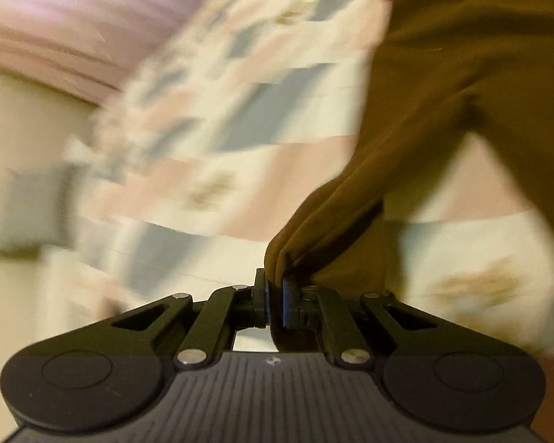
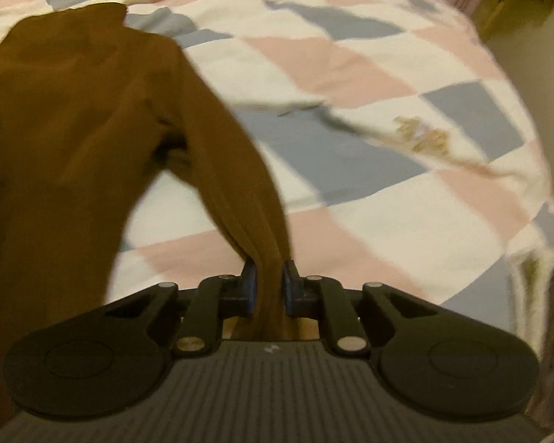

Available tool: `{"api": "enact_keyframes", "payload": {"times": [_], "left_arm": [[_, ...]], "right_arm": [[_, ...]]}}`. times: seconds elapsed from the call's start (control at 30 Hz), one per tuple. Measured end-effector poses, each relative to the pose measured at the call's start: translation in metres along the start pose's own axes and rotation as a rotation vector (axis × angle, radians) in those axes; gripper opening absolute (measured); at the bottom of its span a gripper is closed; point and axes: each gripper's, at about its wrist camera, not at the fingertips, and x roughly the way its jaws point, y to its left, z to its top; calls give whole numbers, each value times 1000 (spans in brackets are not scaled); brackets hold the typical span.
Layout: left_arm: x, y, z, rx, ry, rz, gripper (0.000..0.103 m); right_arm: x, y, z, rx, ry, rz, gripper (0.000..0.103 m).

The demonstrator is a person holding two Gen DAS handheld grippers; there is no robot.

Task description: Fold clothes

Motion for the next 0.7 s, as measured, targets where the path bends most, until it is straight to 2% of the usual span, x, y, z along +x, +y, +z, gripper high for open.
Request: {"api": "enact_keyframes", "payload": {"times": [0.03,0.07,0.1,0.13,0.2,0.27,0.33,0.37,0.4,0.43,0.5,0.57,0.63,0.7], "left_arm": [[6,2,-2,47,22,-19,8],[13,1,-5,95,48,-42,22],[20,-6,-9,142,78,-73,23],[23,-12,-13,183,94,-102,24],[19,-14,-17,237,101,-178,25],[6,8,-7,136,66,-260,33],[-2,38,11,-15,4,-340,39],[-6,51,22,-89,-35,-380,48],[-6,59,39,-159,-93,-423,52],[-2,63,58,-225,-153,-479,56],[12,54,103,-309,-246,-597,57],[29,31,147,-292,-299,-646,57],[48,6,188,-251,-336,-687,57],[69,-18,210,-209,-327,-724,57]], "right_arm": [[5,-1,1,-5,42,4,22],[11,-3,1,-10,84,7,47],[15,-4,2,-20,117,3,54],[14,-4,5,-36,122,-4,56],[-1,-10,16,-39,71,49,65],[-18,-21,34,-9,0,124,80],[-28,-35,57,42,-74,234,81],[-28,-41,70,68,-104,293,81],[-23,-45,84,88,-120,353,81],[-14,-45,99,97,-130,417,79],[9,-38,132,93,-144,530,73],[37,-22,167,64,-127,615,60],[61,-3,193,30,-107,674,59],[81,16,212,-16,-78,710,59]]}}
